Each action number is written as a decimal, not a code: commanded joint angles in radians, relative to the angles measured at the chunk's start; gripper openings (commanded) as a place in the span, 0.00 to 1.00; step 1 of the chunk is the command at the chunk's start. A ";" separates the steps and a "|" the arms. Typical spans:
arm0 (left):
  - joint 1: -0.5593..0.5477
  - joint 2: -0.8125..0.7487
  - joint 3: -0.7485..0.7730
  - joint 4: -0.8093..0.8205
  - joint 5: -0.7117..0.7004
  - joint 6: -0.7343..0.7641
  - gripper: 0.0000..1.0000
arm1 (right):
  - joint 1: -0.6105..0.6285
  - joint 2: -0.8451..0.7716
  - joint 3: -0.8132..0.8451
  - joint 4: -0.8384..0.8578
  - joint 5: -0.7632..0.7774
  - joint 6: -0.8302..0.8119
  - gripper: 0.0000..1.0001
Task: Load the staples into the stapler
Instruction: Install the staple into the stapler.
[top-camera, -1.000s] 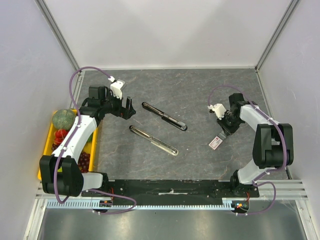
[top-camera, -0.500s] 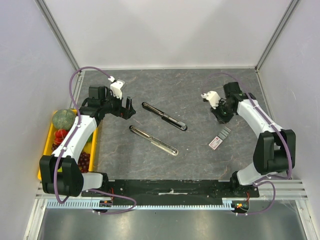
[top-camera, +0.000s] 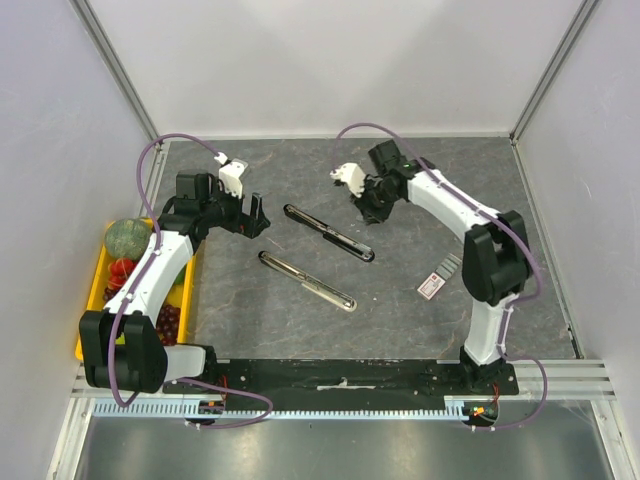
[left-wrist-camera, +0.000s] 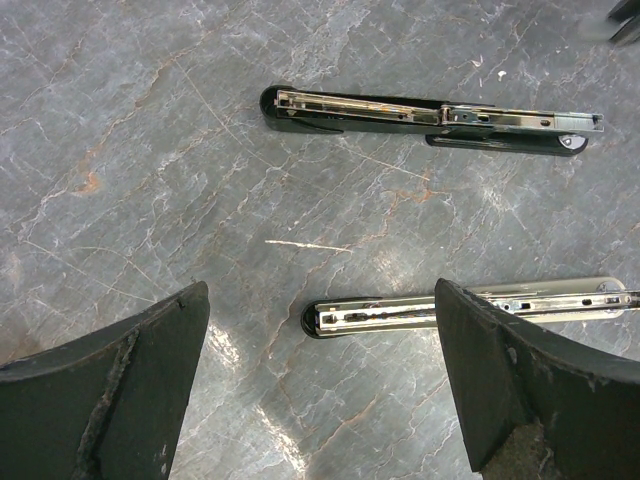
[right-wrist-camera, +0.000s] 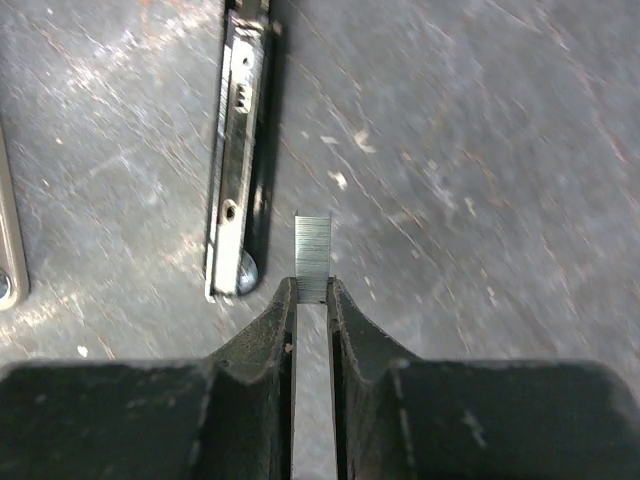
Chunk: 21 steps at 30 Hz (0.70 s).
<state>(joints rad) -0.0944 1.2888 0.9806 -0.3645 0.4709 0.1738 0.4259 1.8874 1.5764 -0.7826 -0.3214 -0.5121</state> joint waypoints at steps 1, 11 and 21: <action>0.008 -0.014 0.000 0.035 -0.008 -0.008 1.00 | 0.059 0.079 0.071 0.005 -0.038 0.023 0.15; 0.010 -0.016 0.000 0.035 0.003 -0.010 1.00 | 0.111 0.121 0.056 0.002 -0.019 0.021 0.14; 0.012 -0.013 0.000 0.035 0.009 -0.010 1.00 | 0.123 0.128 0.033 -0.027 -0.010 0.011 0.14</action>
<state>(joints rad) -0.0891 1.2888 0.9806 -0.3645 0.4717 0.1738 0.5404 2.0090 1.6035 -0.7918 -0.3355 -0.5049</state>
